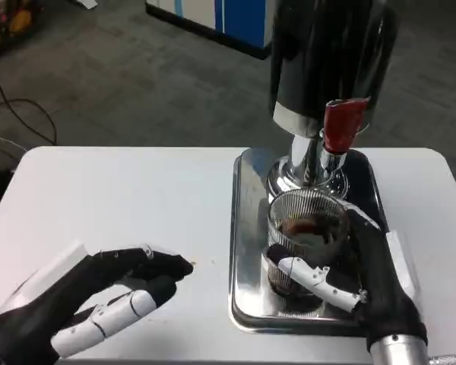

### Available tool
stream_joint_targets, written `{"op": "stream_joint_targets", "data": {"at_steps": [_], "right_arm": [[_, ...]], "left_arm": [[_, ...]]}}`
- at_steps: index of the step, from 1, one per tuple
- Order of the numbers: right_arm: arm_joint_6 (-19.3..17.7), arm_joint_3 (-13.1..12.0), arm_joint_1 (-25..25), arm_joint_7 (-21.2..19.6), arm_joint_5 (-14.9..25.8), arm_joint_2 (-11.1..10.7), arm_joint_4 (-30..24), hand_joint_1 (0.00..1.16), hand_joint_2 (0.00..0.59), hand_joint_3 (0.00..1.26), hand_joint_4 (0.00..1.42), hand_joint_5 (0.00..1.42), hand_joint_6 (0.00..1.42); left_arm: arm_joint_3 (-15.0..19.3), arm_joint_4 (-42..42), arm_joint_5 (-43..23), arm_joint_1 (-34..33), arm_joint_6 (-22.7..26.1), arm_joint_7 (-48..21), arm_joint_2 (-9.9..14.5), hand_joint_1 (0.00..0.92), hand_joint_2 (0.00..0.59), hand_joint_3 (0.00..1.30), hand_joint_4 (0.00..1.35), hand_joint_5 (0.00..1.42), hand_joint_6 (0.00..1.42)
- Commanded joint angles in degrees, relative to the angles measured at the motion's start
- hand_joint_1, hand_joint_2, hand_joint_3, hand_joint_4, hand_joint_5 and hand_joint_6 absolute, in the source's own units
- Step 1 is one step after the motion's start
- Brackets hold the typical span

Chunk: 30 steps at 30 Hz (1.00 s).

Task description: Grasp the cup under the faucet to collect the drink, then remove the cup.

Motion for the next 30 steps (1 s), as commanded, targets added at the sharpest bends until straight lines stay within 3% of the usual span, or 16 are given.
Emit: {"op": "stream_joint_targets", "data": {"at_steps": [1, 7, 11, 23, 30], "right_arm": [[-1.6, 0.2, 0.6, -1.7, -0.8, 0.4, 0.5, 0.79, 0.207, 0.53, 0.64, 0.72, 0.53], [-2.8, -0.4, 1.1, -3.1, -0.6, 0.4, 0.2, 0.83, 0.176, 0.74, 0.91, 1.07, 0.95], [-3.7, -0.9, 1.3, -3.6, -0.4, 0.5, -0.2, 0.83, 0.174, 0.81, 1.00, 1.19, 1.09], [-5.9, -2.7, 3.6, -2.5, 1.8, 0.0, -4.0, 0.84, 0.157, 0.95, 1.13, 1.37, 1.29], [-6.3, -5.0, 7.3, 0.9, 4.2, -2.0, -10.4, 0.85, 0.148, 1.01, 1.19, 1.42, 1.35]], "left_arm": [[0.3, 0.1, -0.4, 0.5, -0.9, -0.6, 1.0, 0.000, 0.145, 0.43, 0.36, 0.36, 0.37], [0.4, 0.0, -0.5, 0.2, -1.0, -0.6, 1.1, 0.000, 0.145, 0.42, 0.36, 0.36, 0.37], [0.4, -0.2, -0.4, 0.1, -1.1, -0.5, 1.1, 0.000, 0.145, 0.42, 0.36, 0.35, 0.37], [-0.3, 0.0, -0.2, -1.0, -1.2, -0.3, 0.7, 0.000, 0.156, 0.41, 0.36, 0.35, 0.36], [-1.0, 0.7, -0.3, -3.2, -1.3, -0.3, 0.5, 0.000, 0.158, 0.41, 0.36, 0.35, 0.35]]}}
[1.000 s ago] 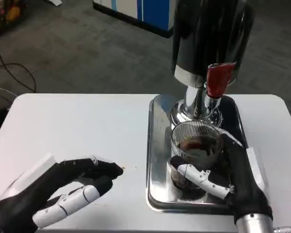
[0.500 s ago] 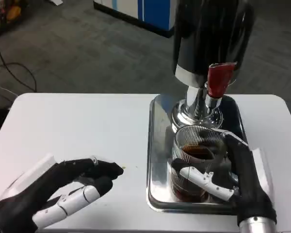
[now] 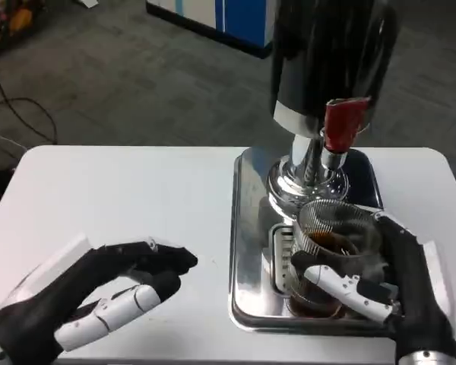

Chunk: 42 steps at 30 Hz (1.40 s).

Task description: Grasp the cup under the faucet to collect the drink, then remove the cup.

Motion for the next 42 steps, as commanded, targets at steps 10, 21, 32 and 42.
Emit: {"op": "stream_joint_targets", "data": {"at_steps": [10, 21, 32, 42], "right_arm": [[-2.8, -4.9, 4.2, 5.1, 4.5, -3.3, -9.9, 0.85, 0.148, 1.02, 1.20, 1.42, 1.38], [-4.1, -8.6, 8.4, 11.6, 7.7, -8.2, -15.8, 0.85, 0.155, 1.03, 1.22, 1.42, 1.40], [-5.4, -10.7, 12.1, 17.4, 10.1, -11.6, -20.6, 0.84, 0.157, 1.05, 1.23, 1.42, 1.42], [-4.4, -11.5, 15.0, 21.9, 12.2, -13.1, -25.6, 0.84, 0.158, 1.06, 1.23, 1.42, 1.42]], "left_arm": [[-1.6, 2.0, -0.2, -4.4, -1.1, -0.3, 0.4, 0.000, 0.157, 0.40, 0.35, 0.35, 0.35], [-3.6, -2.2, 3.0, -7.5, 0.3, -0.9, 2.2, 0.000, 0.136, 0.29, 0.21, 0.24, 0.29], [-2.6, -12.8, 8.4, -4.0, 3.9, -0.7, 4.5, 0.000, 0.134, 0.15, 0.06, 0.12, 0.22], [0.5, -24.7, 15.6, 2.6, 7.4, -0.7, 5.0, 0.000, 0.133, 0.08, 0.00, 0.04, 0.15]]}}
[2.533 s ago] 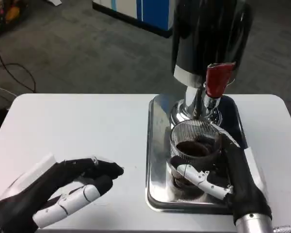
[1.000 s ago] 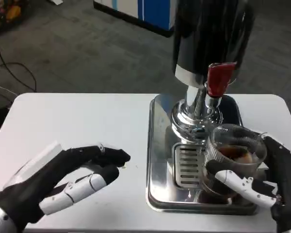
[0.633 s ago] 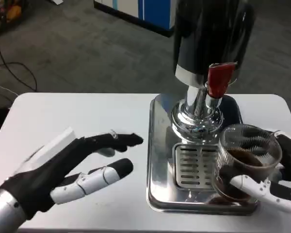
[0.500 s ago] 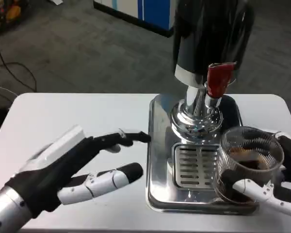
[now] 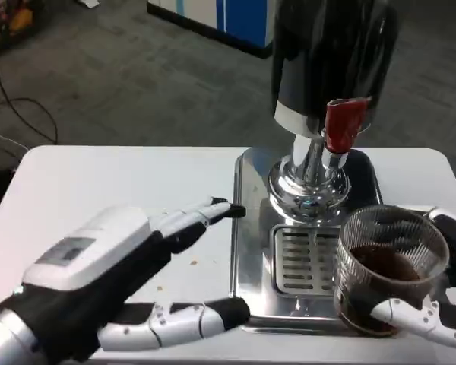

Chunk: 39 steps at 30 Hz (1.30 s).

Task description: Grasp the cup under the faucet to collect the drink, then remove the cup.

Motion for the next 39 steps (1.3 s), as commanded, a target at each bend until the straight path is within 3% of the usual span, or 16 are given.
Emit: {"op": "stream_joint_targets", "data": {"at_steps": [1, 26, 31, 39], "right_arm": [[-1.7, -0.6, 0.5, 1.4, 1.8, -0.5, -3.7, 0.84, 0.158, 1.06, 1.24, 1.42, 1.42], [-0.8, 3.0, 0.4, 6.5, 1.8, -0.3, -6.8, 0.84, 0.172, 1.08, 1.26, 1.42, 1.42], [-1.1, 3.7, 0.4, 7.2, 1.5, -0.7, -7.1, 0.84, 0.174, 1.08, 1.26, 1.42, 1.42], [-1.3, 5.7, 0.1, 7.8, 0.7, -0.8, -7.4, 0.83, 0.174, 1.08, 1.26, 1.42, 1.42]], "left_arm": [[1.9, -5.3, 2.9, 3.0, 1.8, -0.5, 0.3, 0.000, 0.131, 0.07, 0.00, 0.04, 0.14], [7.4, -23.1, 9.6, 15.7, 9.1, -4.6, -2.0, 0.000, 0.137, 0.00, 0.00, 0.00, 0.08], [8.8, -23.3, 10.8, 17.3, 7.1, -6.0, -3.3, 0.000, 0.138, 0.00, 0.00, 0.00, 0.08], [11.5, -23.3, 13.2, 21.1, 2.0, -7.9, -7.4, 0.000, 0.141, 0.00, 0.00, 0.00, 0.05]]}}
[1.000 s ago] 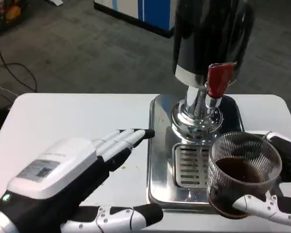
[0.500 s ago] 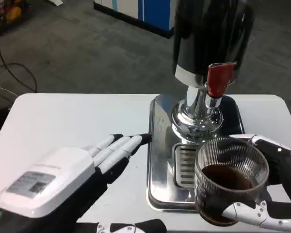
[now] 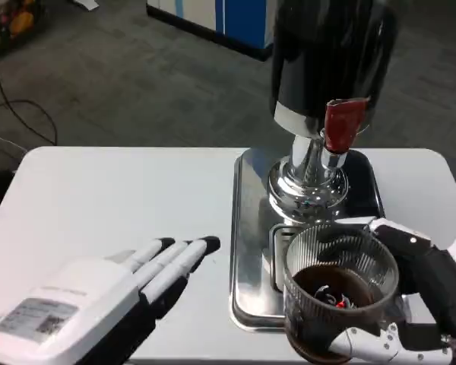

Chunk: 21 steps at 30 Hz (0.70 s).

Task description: Grasp the cup under the faucet to collect the drink, then remove the cup.

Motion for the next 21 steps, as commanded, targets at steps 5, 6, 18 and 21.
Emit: {"op": "stream_joint_targets", "data": {"at_steps": [5, 6, 18, 21], "right_arm": [[-1.1, 1.8, -1.8, 0.4, -0.5, -0.1, -2.1, 0.83, 0.174, 1.09, 1.26, 1.42, 1.42], [-0.9, 2.1, -2.2, 0.4, -0.7, -0.1, -2.0, 0.83, 0.174, 1.09, 1.26, 1.42, 1.42], [0.4, 3.6, -4.2, 0.8, -1.2, 0.2, -1.7, 0.83, 0.174, 1.09, 1.27, 1.42, 1.42], [0.7, 4.1, -4.6, 0.8, -1.4, 0.4, -1.7, 0.83, 0.174, 1.09, 1.27, 1.42, 1.42]], "left_arm": [[2.9, -1.5, 1.9, 2.5, -3.9, -2.3, -4.0, 0.000, 0.150, 0.00, 0.00, 0.00, 0.04], [3.4, -1.5, 1.7, 2.7, -4.3, -2.5, -4.4, 0.000, 0.150, 0.00, 0.00, 0.00, 0.04], [7.6, -1.5, 0.1, 4.5, -6.8, -4.2, -7.3, 0.000, 0.152, 0.00, 0.00, 0.00, 0.04], [8.7, -1.5, -0.6, 4.9, -7.1, -4.5, -7.7, 0.000, 0.152, 0.00, 0.00, 0.00, 0.04]]}}
